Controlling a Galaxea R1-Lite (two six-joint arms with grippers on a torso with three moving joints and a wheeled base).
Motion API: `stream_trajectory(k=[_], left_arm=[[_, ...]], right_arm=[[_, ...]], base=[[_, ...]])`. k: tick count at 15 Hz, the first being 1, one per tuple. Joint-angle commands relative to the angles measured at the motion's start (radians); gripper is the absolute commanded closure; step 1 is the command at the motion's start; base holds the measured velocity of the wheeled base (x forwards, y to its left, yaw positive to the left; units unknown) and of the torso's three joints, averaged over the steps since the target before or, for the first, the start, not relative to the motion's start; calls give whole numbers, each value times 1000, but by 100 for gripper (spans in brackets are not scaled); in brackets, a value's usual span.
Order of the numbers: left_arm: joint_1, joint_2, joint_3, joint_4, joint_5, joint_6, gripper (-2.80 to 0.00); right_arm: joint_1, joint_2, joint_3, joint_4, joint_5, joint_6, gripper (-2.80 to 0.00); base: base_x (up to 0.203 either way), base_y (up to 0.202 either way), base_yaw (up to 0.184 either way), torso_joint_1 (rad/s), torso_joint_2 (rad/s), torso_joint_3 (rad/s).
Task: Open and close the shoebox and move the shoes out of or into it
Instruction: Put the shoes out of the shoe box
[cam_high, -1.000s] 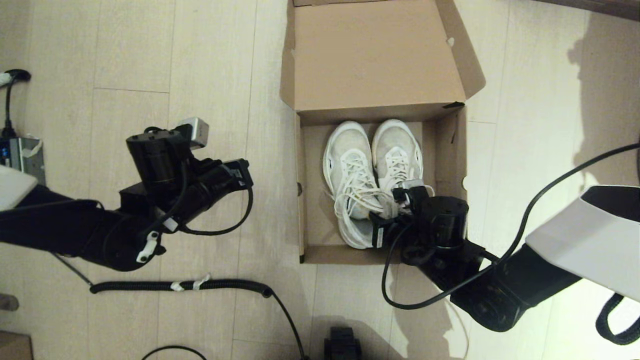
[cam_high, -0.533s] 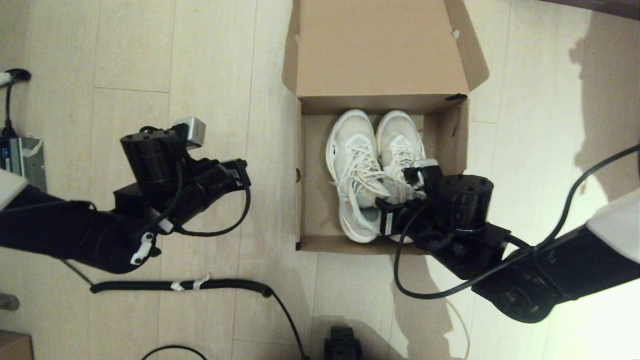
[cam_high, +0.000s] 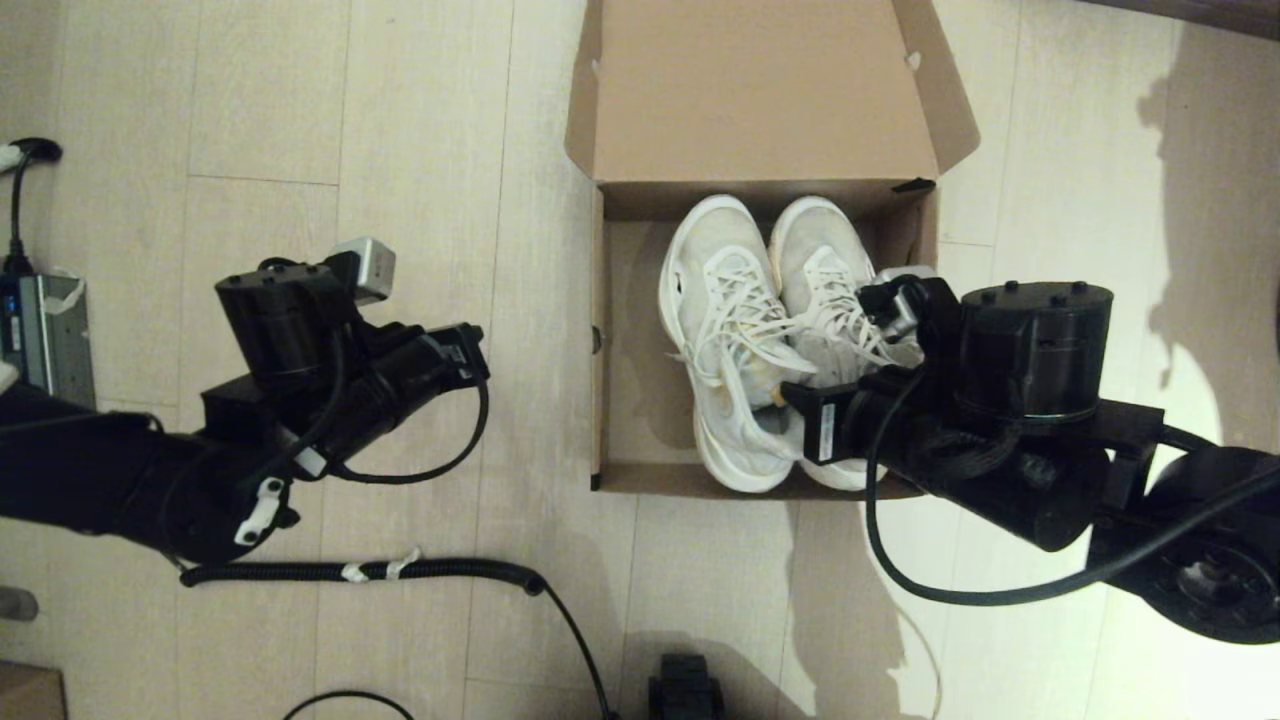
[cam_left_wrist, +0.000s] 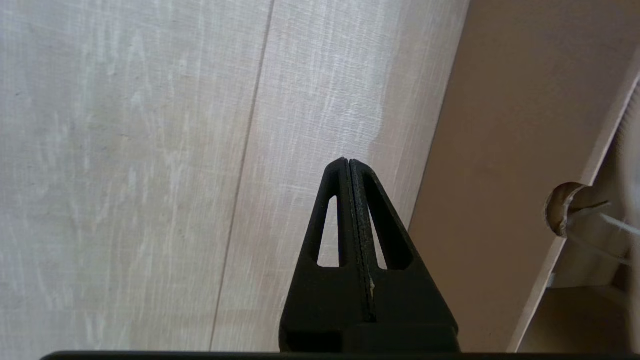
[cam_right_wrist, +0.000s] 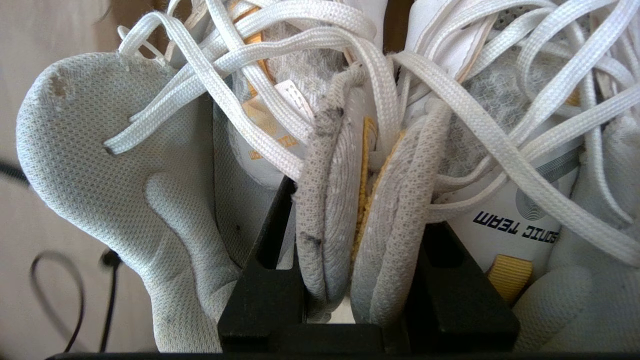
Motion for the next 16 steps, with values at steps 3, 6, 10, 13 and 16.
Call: stream_trajectory(k=[3, 6, 10, 13, 16], left_arm=[[9, -10, 9, -5, 0, -2, 0], [9, -12, 27, -5, 0, -11, 0], [17, -67, 109, -54, 4, -6, 0], [18, -145, 212, -80, 6, -6, 0], [39, -211, 295, -81, 6, -4, 0]], right_arm=[[16, -112, -17, 87, 1, 5, 0], [20, -200, -24, 170, 0, 4, 0], [22, -366, -30, 302, 1, 4, 0], [21, -524, -40, 433, 1, 4, 0], [-45, -654, -42, 497, -2, -4, 0]], base=[[0, 0, 0, 0, 0, 0], [0, 0, 0, 0, 0, 0], [0, 0, 0, 0, 0, 0], [0, 0, 0, 0, 0, 0], [0, 0, 0, 0, 0, 0]])
